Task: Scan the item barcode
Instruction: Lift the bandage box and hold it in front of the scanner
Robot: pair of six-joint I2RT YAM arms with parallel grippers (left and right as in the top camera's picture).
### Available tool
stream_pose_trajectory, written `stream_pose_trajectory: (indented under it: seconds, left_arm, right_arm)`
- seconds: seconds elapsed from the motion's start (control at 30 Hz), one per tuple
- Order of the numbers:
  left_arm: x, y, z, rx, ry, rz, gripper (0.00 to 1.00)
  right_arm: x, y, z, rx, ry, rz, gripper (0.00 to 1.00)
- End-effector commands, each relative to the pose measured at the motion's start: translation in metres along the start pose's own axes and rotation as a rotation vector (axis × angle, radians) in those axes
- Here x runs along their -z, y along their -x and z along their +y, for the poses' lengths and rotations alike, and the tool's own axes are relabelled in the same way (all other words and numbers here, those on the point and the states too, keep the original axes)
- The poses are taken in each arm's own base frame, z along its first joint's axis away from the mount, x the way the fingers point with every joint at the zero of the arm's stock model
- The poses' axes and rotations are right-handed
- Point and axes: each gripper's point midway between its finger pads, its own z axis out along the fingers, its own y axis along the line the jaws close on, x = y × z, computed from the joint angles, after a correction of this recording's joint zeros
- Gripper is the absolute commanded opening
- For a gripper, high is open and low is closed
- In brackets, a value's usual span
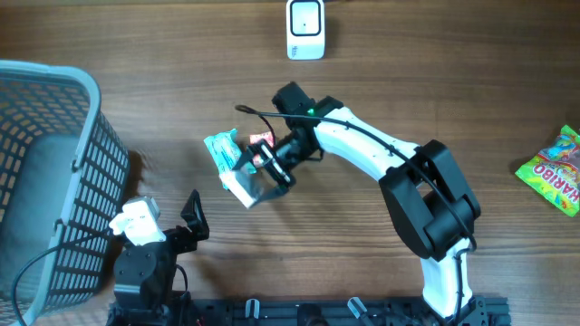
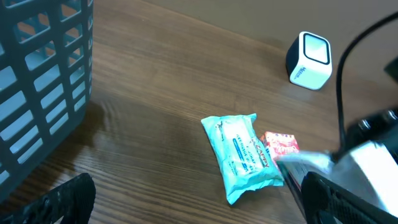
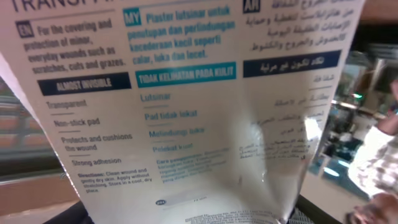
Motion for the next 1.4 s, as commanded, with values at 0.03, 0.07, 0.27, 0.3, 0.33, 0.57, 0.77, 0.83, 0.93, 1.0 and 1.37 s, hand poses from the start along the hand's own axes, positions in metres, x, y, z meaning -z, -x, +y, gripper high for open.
stream_pose_trajectory:
  seconds: [0.03, 0.07, 0.27, 0.3, 0.33, 0.57, 0.77, 0.83, 0.93, 1.0, 1.37]
  left_arm:
    - [0.000, -0.001, -0.002, 0.008, -0.014, -0.001, 1.00]
    - [0.000, -0.001, -0.002, 0.008, -0.014, -0.001, 1.00]
    - [0.000, -0.001, -0.002, 0.008, -0.014, -0.001, 1.00]
    - [0.000, -0.001, -0.002, 0.008, -0.013, -0.001, 1.00]
    - [0.000, -0.001, -0.002, 0.008, -0.014, -0.001, 1.00]
    - [0.000, -0.001, -0.002, 0.008, -0.014, -0.001, 1.00]
    - [0.000, -0.001, -0.002, 0.008, -0.014, -0.001, 1.00]
    - [0.000, -0.001, -0.002, 0.008, -0.014, -0.001, 1.00]
    - [0.000, -0.001, -0.002, 0.008, -0.013, -0.001, 1.00]
    - [0.000, -0.001, -0.002, 0.008, -0.013, -0.001, 1.00]
    - [0.000, -0.001, -0.002, 0.008, -0.013, -0.001, 1.00]
  right_arm:
    - [0.008, -0.004, 0.032, -0.238, 0.055, 0.063, 0.42]
    - [0.014, -0.001, 0.042, -0.252, 0.083, 0.052, 0.40]
    - [0.080, 0.040, 0.071, -0.240, 0.286, -0.116, 0.43]
    - [0.091, 0.043, 0.072, -0.245, 0.307, -0.121, 0.38]
    - [0.101, 0.046, 0.073, -0.250, 0.328, -0.128, 0.33]
    - [0.145, 0.064, 0.077, -0.278, 0.426, -0.188, 0.32]
    - [0.158, 0.080, 0.077, -0.307, 0.469, -0.268, 0.38]
    - [0.162, 0.083, 0.081, -0.253, 0.483, -0.307, 0.26]
    - [0.169, 0.075, 0.101, 0.110, 0.484, -0.368, 0.07]
    - [0.172, 0.061, 0.115, 0.377, 0.481, -0.383, 0.40]
    - [0.164, -0.066, 0.105, 1.789, 0.293, -0.160, 0.43]
